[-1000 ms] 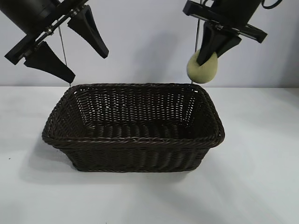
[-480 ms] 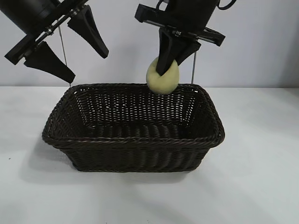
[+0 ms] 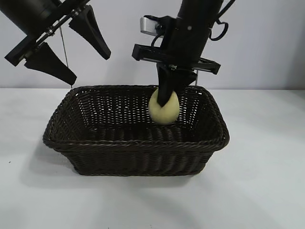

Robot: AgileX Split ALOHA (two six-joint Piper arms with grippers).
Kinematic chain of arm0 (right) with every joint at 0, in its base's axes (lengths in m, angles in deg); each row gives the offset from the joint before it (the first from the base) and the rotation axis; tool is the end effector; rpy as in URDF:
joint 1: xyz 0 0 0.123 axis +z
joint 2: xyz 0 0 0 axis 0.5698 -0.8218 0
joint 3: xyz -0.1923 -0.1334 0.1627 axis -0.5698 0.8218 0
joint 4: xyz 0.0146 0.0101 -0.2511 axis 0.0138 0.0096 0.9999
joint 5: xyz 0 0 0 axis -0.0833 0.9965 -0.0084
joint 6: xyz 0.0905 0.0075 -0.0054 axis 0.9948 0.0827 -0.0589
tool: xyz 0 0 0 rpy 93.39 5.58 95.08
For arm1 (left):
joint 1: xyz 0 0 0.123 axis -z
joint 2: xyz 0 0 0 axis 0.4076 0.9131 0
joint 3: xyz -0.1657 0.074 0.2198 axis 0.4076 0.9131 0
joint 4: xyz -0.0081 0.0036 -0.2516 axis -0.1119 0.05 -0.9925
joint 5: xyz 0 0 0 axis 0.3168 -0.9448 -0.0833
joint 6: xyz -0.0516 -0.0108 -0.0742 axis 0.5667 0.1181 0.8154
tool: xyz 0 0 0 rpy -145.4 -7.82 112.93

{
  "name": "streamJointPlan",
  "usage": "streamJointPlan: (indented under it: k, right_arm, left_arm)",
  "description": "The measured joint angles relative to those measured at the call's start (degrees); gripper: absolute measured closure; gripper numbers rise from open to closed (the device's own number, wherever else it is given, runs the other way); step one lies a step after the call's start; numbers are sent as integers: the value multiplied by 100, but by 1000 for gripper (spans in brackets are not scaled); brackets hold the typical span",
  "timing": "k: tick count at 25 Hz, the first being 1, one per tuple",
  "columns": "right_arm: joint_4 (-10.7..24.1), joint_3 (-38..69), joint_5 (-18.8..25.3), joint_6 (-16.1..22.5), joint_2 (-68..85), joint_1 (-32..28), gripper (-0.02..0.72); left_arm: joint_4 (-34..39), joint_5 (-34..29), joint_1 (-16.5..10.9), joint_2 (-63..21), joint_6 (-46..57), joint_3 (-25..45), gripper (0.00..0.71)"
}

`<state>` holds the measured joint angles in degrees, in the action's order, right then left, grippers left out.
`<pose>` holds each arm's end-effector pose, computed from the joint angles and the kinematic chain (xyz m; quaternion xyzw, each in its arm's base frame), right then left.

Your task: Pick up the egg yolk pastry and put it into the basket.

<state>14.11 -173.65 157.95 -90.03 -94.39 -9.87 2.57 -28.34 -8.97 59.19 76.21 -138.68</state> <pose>0.3922 0.2075 0.2276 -0.2199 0.9641 0.1424 0.0437 0.3437 -0.1444 0.2661 0.0497 0.9415 -0.3187 0.0978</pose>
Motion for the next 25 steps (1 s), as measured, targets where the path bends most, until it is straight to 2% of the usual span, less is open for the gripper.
streamJointPlan:
  k: [2, 5, 14, 25]
  right_arm:
    - [6, 0, 0, 49, 43, 0, 209]
    - [6, 0, 0, 60, 260, 0, 169]
    - [22, 0, 10, 60, 1137, -467, 164]
    - [-44, 0, 28, -46, 1443, -970, 164]
  left_arm:
    - [0, -4, 0, 0, 0, 0, 168]
    - [0, -4, 0, 0, 0, 0, 168]
    - [0, -48, 0, 0, 0, 0, 168]
    - [0, -53, 0, 0, 0, 0, 168]
